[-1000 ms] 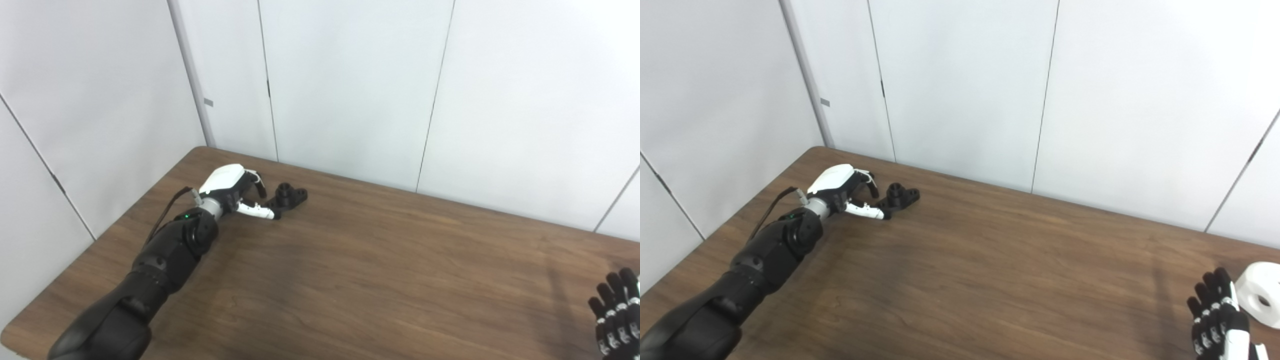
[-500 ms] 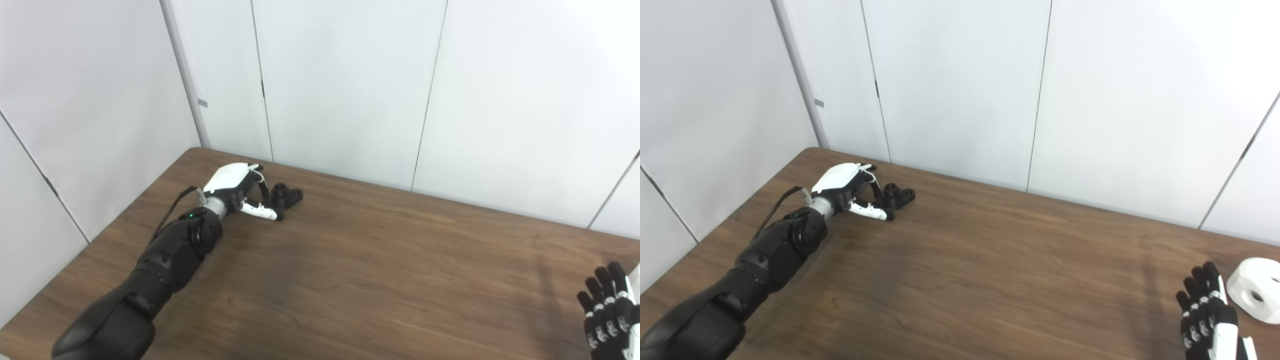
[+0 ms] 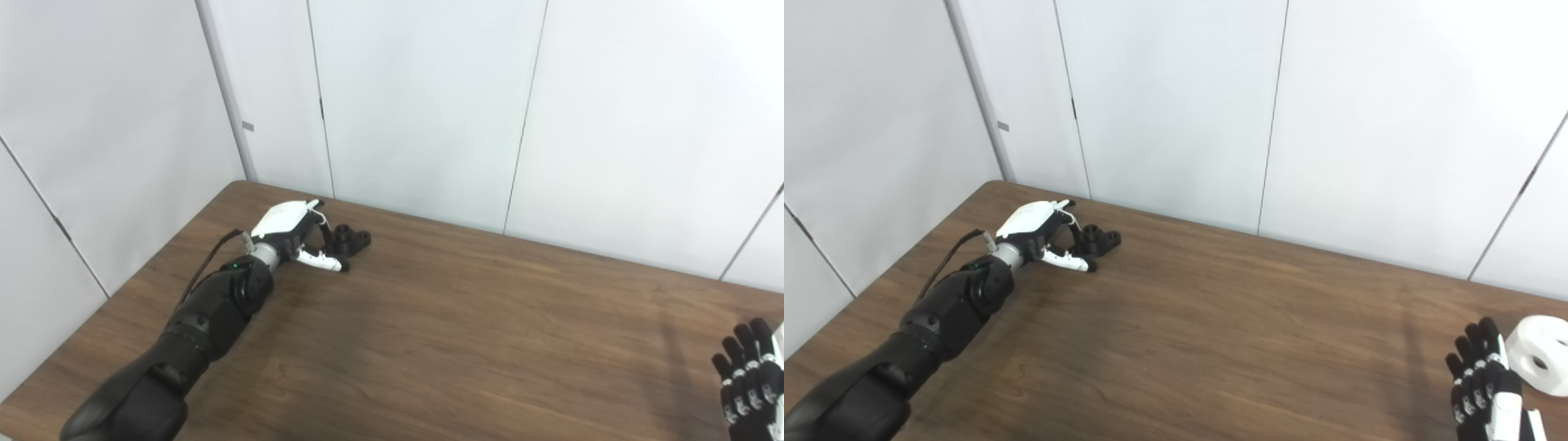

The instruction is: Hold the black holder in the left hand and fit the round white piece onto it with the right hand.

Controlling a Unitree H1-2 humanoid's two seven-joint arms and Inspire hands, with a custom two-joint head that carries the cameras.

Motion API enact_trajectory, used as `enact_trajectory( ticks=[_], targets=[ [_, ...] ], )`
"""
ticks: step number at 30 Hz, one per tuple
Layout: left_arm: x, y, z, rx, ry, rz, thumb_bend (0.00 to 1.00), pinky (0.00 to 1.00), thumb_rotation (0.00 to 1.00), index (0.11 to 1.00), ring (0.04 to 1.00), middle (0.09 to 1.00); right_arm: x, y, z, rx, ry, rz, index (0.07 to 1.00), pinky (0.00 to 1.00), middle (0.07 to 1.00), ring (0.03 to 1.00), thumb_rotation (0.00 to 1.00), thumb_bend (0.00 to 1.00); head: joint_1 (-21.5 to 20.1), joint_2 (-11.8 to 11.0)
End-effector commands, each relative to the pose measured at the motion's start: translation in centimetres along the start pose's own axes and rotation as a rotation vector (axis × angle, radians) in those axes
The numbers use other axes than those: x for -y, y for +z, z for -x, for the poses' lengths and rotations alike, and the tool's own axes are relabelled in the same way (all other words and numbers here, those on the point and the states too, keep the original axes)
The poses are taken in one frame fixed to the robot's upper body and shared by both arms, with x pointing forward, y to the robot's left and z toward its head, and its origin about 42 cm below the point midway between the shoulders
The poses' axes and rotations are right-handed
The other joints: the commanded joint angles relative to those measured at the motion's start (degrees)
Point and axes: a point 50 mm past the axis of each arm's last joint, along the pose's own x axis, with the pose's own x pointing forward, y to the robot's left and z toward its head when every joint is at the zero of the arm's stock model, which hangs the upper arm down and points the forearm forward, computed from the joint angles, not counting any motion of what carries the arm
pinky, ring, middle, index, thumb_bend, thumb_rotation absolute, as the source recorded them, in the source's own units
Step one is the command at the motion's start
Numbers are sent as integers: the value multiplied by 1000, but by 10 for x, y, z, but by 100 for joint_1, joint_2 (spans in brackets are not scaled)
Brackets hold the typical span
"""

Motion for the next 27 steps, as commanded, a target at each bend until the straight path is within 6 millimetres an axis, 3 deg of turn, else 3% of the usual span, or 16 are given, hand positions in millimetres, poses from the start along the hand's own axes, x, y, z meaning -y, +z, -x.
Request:
enact_trajectory(
  ticks=[1, 11, 20, 27],
  targets=[
    [-9, 3, -3, 18, -8, -27, 1000, 1000, 352, 931, 1000, 985, 0, 12, -8, 69, 11, 3, 1000, 1000, 1000, 1000, 1000, 474, 5, 3],
    [-5, 5, -5, 7, -12, -65, 1000, 1000, 343, 876, 1000, 984, -1, 11, -8, 70, 16, 5, 1000, 1000, 1000, 1000, 1000, 477, -28, 31],
    [-4, 8, -7, -23, -41, -61, 1000, 1000, 382, 959, 1000, 1000, 0, 12, -8, 67, 14, 2, 1000, 1000, 1000, 1000, 1000, 485, -14, 36],
    [-4, 9, -6, -14, -37, -51, 1000, 1000, 357, 963, 1000, 1000, -1, 11, -8, 68, 19, -4, 1000, 1000, 1000, 1000, 1000, 486, -14, 37]
  ],
)
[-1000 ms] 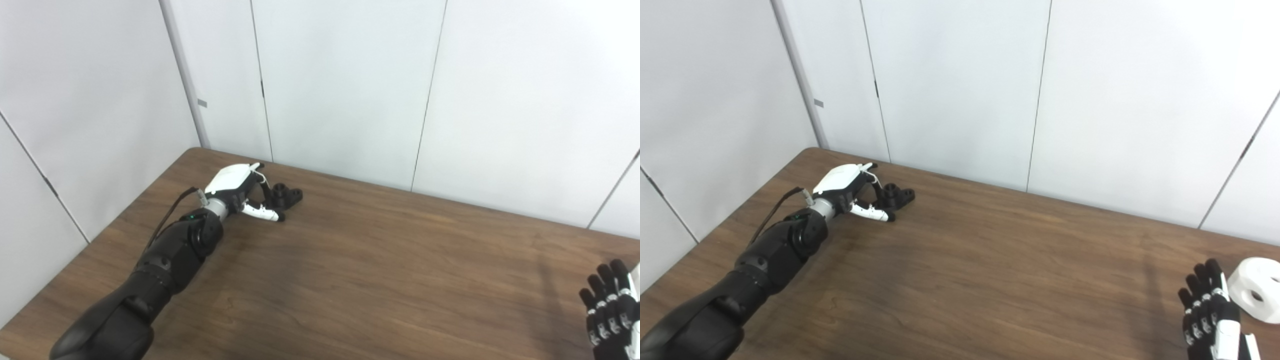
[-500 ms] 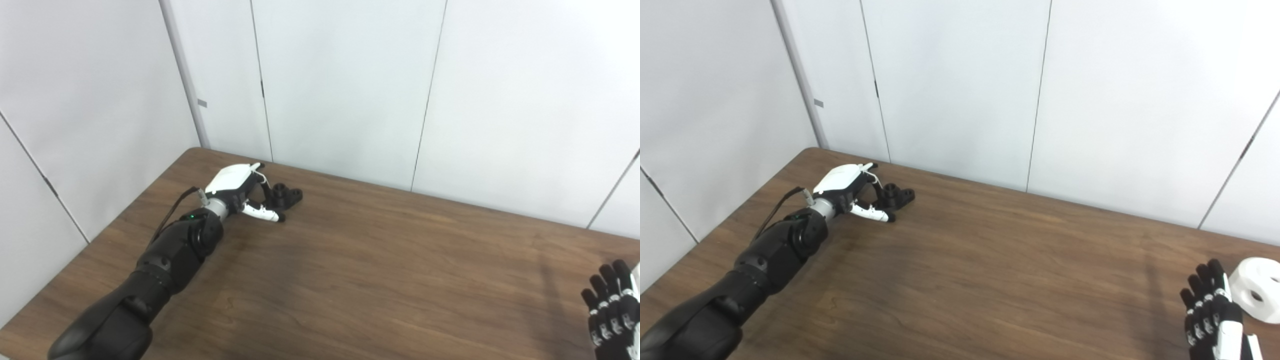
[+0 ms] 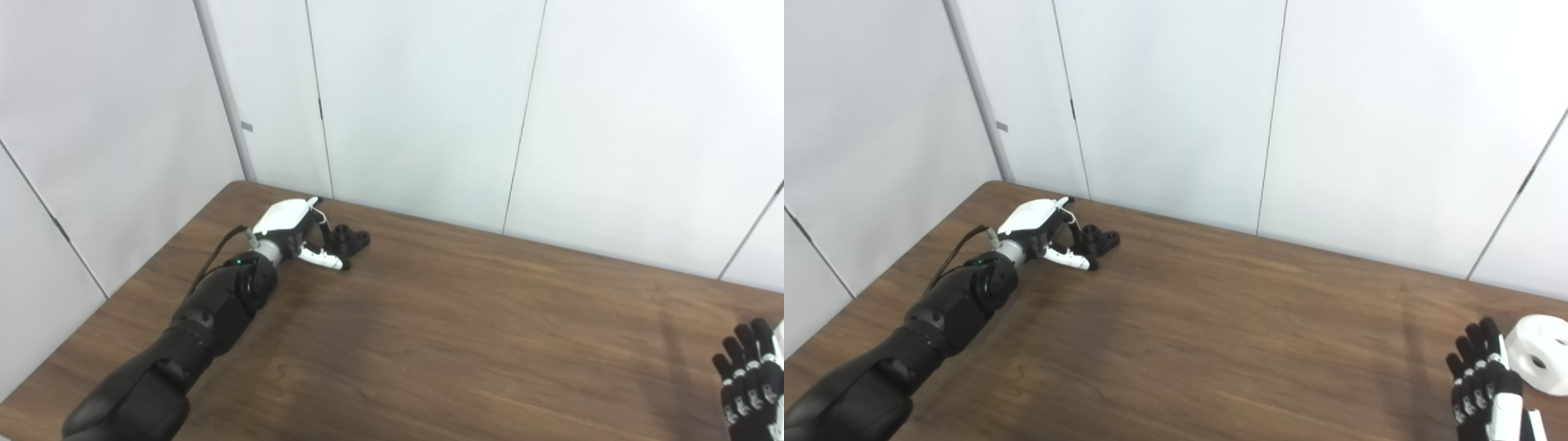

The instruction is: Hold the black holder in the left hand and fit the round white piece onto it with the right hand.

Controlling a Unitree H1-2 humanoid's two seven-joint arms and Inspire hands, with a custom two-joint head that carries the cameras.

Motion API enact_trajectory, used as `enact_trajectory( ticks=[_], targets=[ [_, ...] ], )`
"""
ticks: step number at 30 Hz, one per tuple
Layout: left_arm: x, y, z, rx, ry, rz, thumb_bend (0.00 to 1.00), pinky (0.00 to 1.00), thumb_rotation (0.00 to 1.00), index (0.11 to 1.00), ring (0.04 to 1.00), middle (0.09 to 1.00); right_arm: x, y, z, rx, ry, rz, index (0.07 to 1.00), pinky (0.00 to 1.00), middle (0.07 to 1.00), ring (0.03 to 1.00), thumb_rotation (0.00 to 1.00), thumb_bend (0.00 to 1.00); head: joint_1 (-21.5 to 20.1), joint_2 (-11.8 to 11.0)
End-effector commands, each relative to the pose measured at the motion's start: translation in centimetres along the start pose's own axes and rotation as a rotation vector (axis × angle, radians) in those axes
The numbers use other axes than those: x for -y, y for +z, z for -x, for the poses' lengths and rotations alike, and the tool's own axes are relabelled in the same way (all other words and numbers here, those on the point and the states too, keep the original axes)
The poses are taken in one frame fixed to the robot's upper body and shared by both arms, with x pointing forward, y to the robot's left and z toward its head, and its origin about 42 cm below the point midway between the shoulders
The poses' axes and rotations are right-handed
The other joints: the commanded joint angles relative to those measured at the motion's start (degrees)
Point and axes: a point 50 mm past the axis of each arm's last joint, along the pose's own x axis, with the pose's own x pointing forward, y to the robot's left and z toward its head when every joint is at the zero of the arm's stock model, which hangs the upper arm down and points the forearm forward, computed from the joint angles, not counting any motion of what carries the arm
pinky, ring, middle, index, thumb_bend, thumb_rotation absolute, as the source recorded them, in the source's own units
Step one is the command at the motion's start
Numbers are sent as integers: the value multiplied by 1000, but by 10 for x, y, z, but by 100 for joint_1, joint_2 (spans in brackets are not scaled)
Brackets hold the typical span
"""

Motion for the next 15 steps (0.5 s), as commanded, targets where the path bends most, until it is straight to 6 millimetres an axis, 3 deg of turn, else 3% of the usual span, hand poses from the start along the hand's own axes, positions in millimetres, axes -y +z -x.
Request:
enact_trajectory(
  ticks=[1, 15],
  targets=[
    [-2, 3, -2, 24, -23, -20, 1000, 1000, 355, 962, 1000, 1000, -1, 11, -8, 66, 19, -1, 1000, 1000, 1000, 1000, 1000, 486, 4, 2],
    [-4, 1, -2, 35, -3, -32, 1000, 1000, 297, 895, 1000, 985, -2, 9, -9, 69, 17, 3, 1000, 1000, 1000, 1000, 1000, 495, -33, 2]
  ],
)
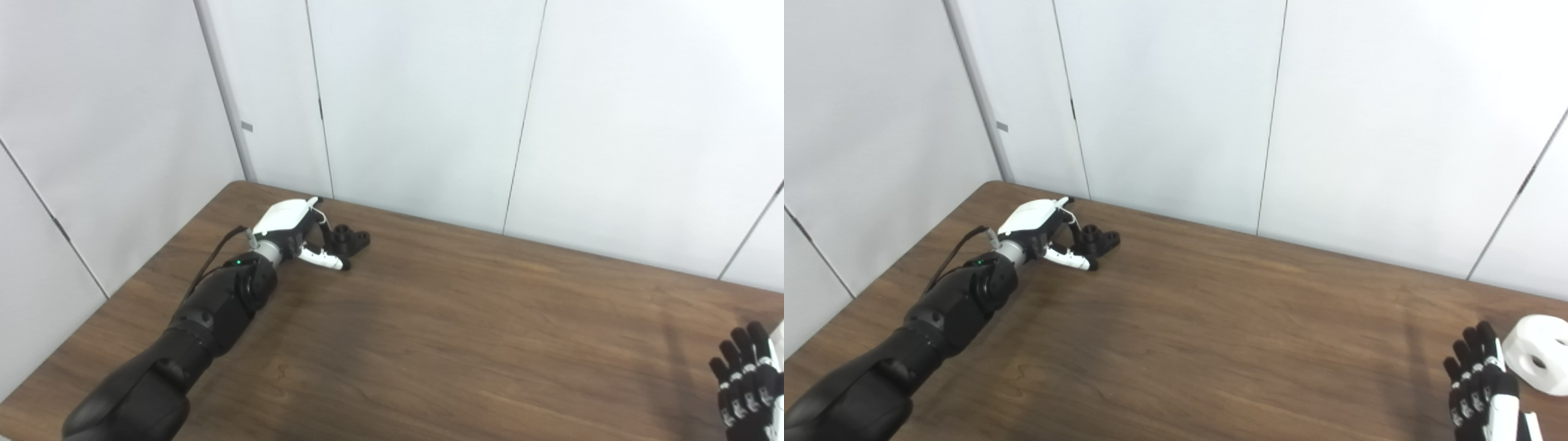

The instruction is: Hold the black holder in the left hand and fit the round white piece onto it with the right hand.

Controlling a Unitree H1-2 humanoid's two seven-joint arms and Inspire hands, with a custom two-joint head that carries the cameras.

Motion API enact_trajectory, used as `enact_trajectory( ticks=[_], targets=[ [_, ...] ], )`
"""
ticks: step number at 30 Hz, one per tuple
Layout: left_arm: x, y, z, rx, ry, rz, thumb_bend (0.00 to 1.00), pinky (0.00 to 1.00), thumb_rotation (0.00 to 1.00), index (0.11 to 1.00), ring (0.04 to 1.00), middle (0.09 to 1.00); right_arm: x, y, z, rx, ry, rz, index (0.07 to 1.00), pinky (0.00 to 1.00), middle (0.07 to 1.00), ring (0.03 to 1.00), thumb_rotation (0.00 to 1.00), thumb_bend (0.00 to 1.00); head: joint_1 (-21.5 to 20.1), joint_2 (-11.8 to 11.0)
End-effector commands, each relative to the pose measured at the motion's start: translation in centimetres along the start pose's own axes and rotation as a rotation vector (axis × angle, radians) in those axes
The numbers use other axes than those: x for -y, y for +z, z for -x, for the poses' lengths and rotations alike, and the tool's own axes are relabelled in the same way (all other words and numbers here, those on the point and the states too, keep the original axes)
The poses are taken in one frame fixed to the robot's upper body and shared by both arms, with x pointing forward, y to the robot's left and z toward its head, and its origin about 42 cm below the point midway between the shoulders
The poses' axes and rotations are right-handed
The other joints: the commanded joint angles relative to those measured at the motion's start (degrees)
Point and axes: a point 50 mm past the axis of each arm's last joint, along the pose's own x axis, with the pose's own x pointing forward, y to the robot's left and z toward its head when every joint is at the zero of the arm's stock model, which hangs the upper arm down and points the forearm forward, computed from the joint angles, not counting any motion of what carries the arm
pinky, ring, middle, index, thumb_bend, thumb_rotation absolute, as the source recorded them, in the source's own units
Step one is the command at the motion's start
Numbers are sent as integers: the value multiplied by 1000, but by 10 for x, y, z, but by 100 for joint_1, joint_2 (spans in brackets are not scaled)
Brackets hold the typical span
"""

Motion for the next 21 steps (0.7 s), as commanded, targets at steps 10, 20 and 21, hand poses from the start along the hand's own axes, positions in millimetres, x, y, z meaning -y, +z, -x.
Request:
enact_trajectory(
  ticks=[10, 20, 21],
  targets=[
    [-6, 4, -2, 40, 14, -29, 1000, 1000, 297, 942, 1000, 993, -3, 17, -9, 91, 17, 4, 1000, 1000, 1000, 1000, 1000, 496, 4, 21],
    [-7, -6, 10, 35, 20, 58, 1000, 1000, 405, 1000, 1000, 991, -3, 18, -9, 89, 14, 12, 1000, 1000, 1000, 1000, 1000, 499, -22, 48],
    [-8, -7, 12, 36, 21, 75, 1000, 996, 410, 1000, 999, 981, -3, 18, -8, 89, 15, 14, 1000, 1000, 1000, 1000, 1000, 508, -22, 51]
  ],
)
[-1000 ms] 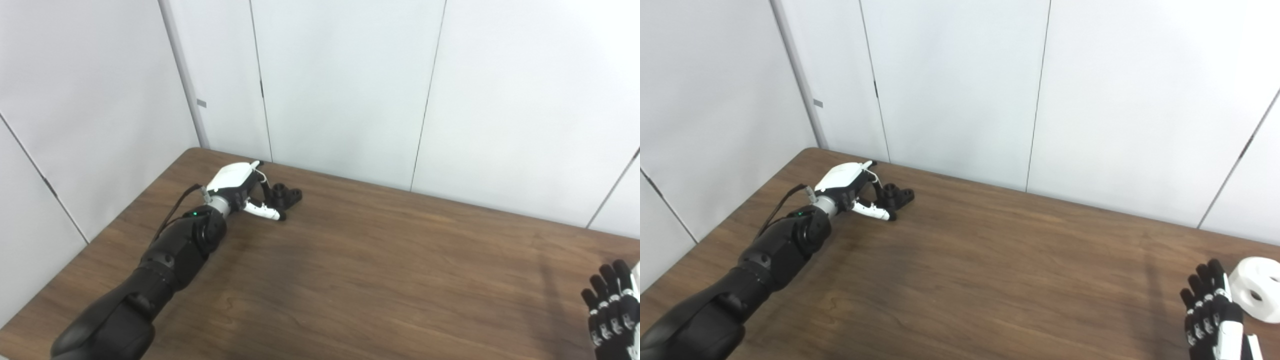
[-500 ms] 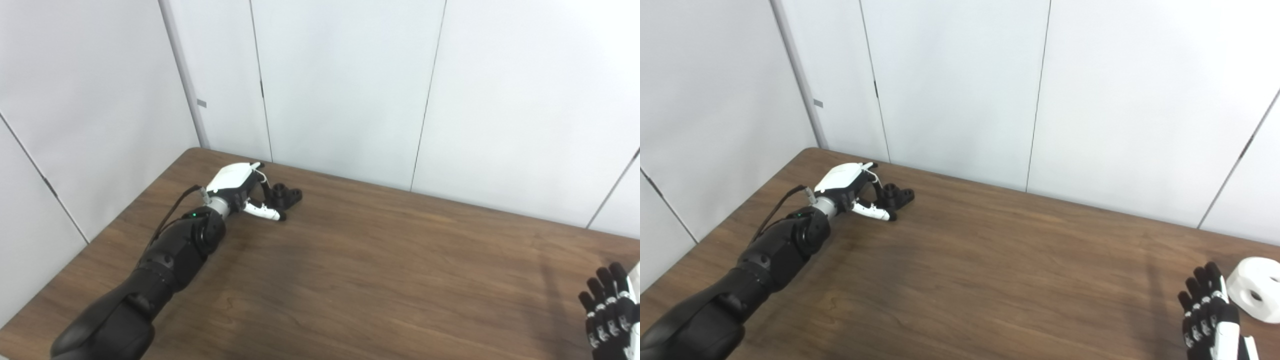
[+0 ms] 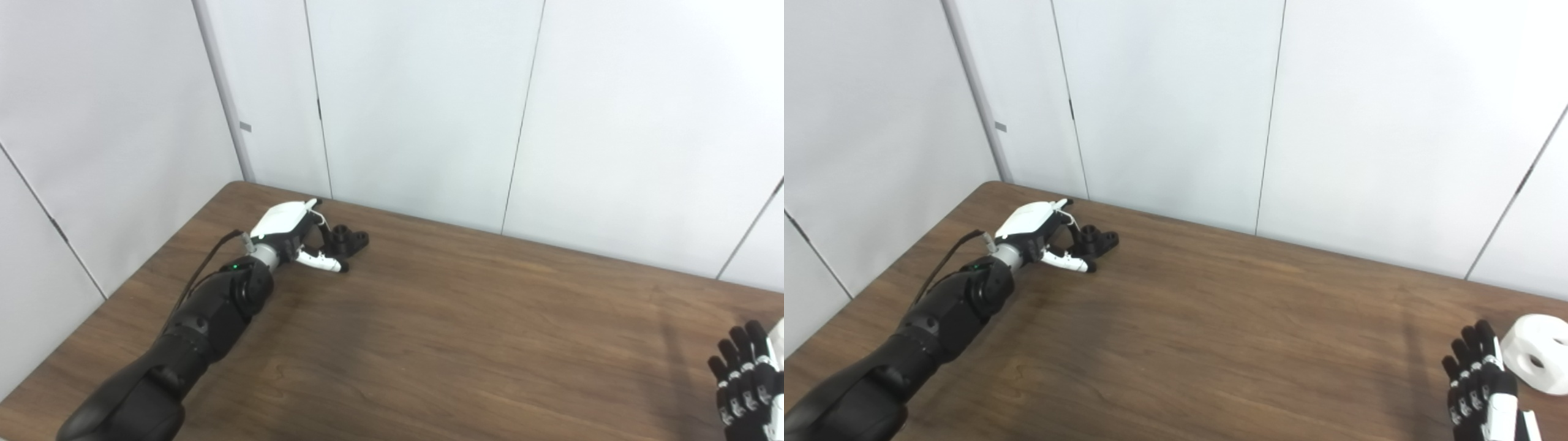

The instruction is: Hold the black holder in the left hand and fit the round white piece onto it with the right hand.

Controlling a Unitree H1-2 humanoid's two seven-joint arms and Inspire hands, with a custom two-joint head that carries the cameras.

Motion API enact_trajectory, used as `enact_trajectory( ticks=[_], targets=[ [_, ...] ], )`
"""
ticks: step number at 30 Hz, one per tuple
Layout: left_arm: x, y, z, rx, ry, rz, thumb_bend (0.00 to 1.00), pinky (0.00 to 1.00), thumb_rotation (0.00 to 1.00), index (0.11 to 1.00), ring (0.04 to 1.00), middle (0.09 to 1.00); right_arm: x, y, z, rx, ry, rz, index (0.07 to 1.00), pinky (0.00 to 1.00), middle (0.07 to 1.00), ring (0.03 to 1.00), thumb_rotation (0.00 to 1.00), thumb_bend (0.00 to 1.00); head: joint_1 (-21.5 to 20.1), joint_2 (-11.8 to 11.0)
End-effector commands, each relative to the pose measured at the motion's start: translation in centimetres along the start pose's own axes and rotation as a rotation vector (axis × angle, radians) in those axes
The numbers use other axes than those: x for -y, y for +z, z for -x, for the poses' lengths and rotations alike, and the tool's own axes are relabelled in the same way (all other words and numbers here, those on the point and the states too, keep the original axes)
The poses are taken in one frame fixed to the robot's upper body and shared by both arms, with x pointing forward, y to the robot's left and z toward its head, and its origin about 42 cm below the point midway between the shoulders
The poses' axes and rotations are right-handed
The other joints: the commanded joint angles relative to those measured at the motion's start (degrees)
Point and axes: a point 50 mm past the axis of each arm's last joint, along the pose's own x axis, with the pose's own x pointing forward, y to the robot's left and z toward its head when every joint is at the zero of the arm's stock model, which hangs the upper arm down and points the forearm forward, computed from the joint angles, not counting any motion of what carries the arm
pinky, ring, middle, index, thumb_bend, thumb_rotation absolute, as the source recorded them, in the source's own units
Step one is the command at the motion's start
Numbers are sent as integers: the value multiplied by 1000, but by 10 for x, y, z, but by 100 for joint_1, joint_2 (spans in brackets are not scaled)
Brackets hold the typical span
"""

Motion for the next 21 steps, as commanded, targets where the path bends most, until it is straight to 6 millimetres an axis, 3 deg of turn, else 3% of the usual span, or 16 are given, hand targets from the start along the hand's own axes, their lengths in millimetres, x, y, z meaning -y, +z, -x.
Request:
enact_trajectory(
  ticks=[1, 8, 11, 16, 21],
  targets=[
    [-10, -2, 3, 29, 4, 14, 1000, 992, 416, 1000, 995, 971, -3, 18, -8, 86, 16, 13, 1000, 1000, 1000, 1000, 1000, 518, 5, 7],
    [-18, -12, 13, 13, -47, 51, 1000, 973, 404, 1000, 987, 976, -4, 18, -9, 92, 18, 8, 1000, 1000, 1000, 1000, 1000, 515, -15, 30],
    [-25, -19, 16, -17, -37, 159, 1000, 909, 390, 1000, 962, 986, -5, 19, -9, 93, 13, 13, 1000, 1000, 1000, 1000, 1000, 533, -11, 35],
    [-33, -32, 24, -29, -9, 276, 1000, 907, 497, 1000, 999, 1000, -4, 19, -10, 85, 11, 17, 1000, 1000, 1000, 1000, 1000, 551, 130, 8],
    [-27, -41, 30, -46, -11, 304, 1000, 923, 556, 1000, 991, 1000, -2, 20, -9, 90, 21, 17, 1000, 1000, 1000, 1000, 1000, 550, 131, -6]
  ],
)
